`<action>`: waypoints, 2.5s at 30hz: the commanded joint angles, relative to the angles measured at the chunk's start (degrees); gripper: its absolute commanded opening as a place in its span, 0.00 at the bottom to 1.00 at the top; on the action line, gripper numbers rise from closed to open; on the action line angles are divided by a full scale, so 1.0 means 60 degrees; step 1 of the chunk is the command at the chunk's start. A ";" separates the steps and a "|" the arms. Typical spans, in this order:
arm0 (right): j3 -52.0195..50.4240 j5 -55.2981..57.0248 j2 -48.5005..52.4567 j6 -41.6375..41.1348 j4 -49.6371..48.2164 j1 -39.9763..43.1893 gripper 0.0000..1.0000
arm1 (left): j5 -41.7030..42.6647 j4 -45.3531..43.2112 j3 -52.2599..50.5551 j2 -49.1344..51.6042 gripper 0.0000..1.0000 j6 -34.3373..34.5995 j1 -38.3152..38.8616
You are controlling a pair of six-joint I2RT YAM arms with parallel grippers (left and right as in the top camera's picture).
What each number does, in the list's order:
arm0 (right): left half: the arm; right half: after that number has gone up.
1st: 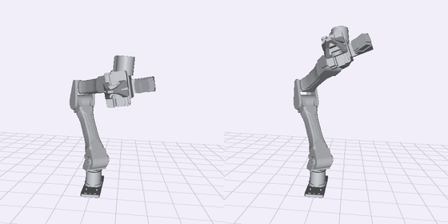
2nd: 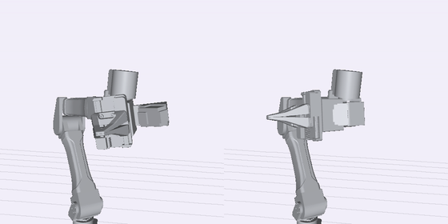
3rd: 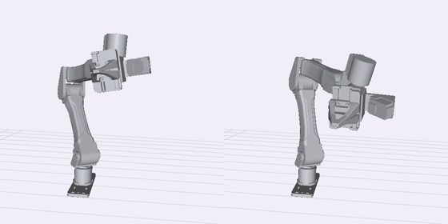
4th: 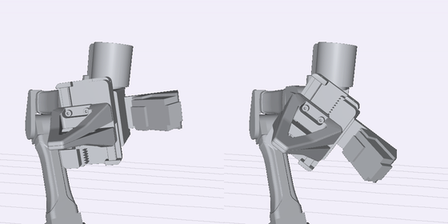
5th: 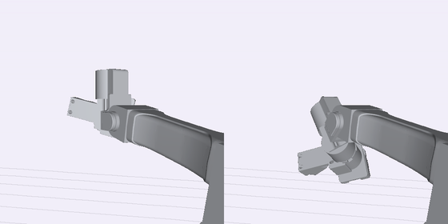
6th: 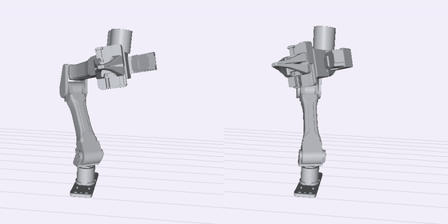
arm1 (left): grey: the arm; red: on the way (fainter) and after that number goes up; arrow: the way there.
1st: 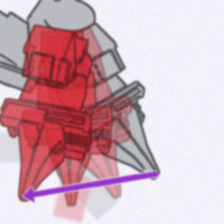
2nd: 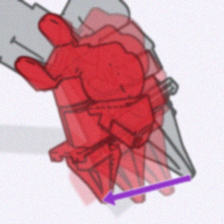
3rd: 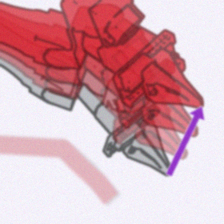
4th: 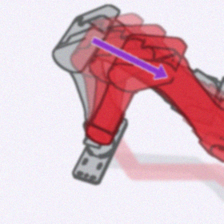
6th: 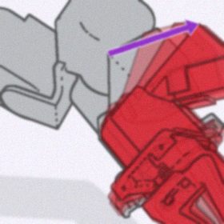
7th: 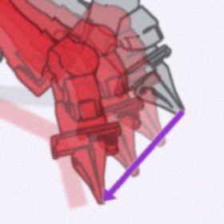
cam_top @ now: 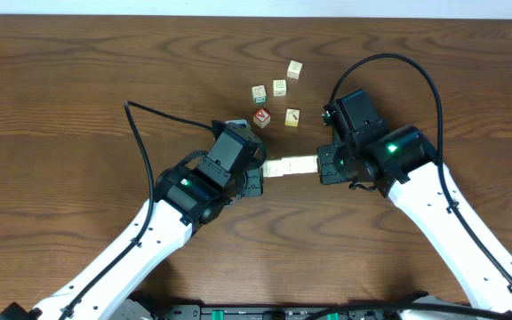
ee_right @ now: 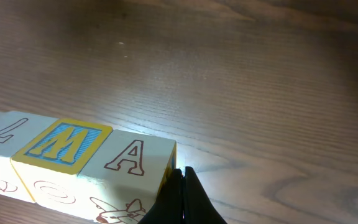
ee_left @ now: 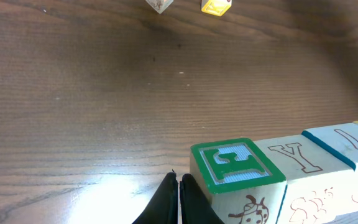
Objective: Lift 5 blocks
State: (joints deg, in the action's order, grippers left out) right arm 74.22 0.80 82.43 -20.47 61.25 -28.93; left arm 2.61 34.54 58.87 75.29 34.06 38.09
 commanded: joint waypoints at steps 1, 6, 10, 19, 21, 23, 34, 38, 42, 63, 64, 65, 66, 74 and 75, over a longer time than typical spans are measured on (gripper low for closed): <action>0.0164 -0.3636 0.0208 -0.0091 -0.0342 -0.1045 0.01 | 0.2306 -0.0812 0.0947 -0.0007 0.07 -0.0066 0.0747; 0.0149 -0.3632 0.0233 -0.0087 -0.0339 -0.1045 0.01 | 0.2302 -0.0820 0.0925 -0.0007 0.07 -0.0066 0.0747; 0.0047 -0.3636 0.0361 -0.0124 -0.0350 -0.1045 0.01 | 0.2306 -0.0838 0.0885 -0.0007 0.07 -0.0062 0.0747; -0.0138 -0.3716 0.0630 -0.0124 -0.0528 -0.1045 0.01 | 0.2306 -0.0838 0.0849 0.0033 0.07 -0.0062 0.0747; -0.0142 -0.3712 0.0641 -0.0127 -0.0521 -0.1024 0.01 | 0.2306 -0.0841 0.0849 0.0091 0.07 -0.0066 0.0747; -0.0160 -0.3716 0.0641 -0.0164 -0.0514 -0.0987 0.01 | 0.2306 -0.0838 0.0849 0.0171 0.07 -0.0066 0.0747; -0.0346 -0.4830 0.0641 -0.0233 -0.0958 -0.0794 0.01 | 0.2313 -0.0903 0.0849 0.0353 0.07 0.0051 0.0747; -0.0353 -0.4911 0.0641 -0.0233 -0.0925 -0.0703 0.01 | 0.2310 -0.0903 0.0849 0.0357 0.07 0.0047 0.0747; -0.0397 -0.4929 0.0641 -0.0226 -0.0969 -0.0645 0.01 | 0.2306 -0.0903 0.0849 0.0368 0.07 0.0044 0.0747; -0.1096 -0.5217 0.0648 -0.0229 -0.1687 -0.0550 0.01 | 0.2240 -0.0907 0.0849 0.0546 0.07 0.0084 0.0750; -0.1096 -0.5217 0.0648 -0.0229 -0.1683 -0.0550 0.01 | 0.2237 -0.0907 0.0849 0.0627 0.07 0.0117 0.0776; -0.1096 -0.5217 0.0648 -0.0229 -0.1683 -0.0550 0.01 | 0.2237 -0.0929 0.0849 0.0707 0.07 0.0117 0.0812; -0.1096 -0.5217 0.0648 -0.0229 -0.1687 -0.0550 0.01 | 0.2237 -0.0973 0.0849 0.0798 0.07 0.0117 0.0860; -0.1115 -0.5217 0.0648 -0.0229 -0.1672 -0.0426 0.01 | 0.2237 -0.1410 0.0849 0.1341 0.07 0.0229 0.1086; -0.1137 -0.5220 0.0648 -0.0233 -0.1679 -0.0393 0.01 | 0.2237 -0.1413 0.0849 0.1366 0.07 0.0229 0.1086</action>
State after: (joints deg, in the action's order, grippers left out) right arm 67.16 -1.83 85.43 -23.05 53.32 -26.96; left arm -0.30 32.58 58.87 83.15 34.30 38.94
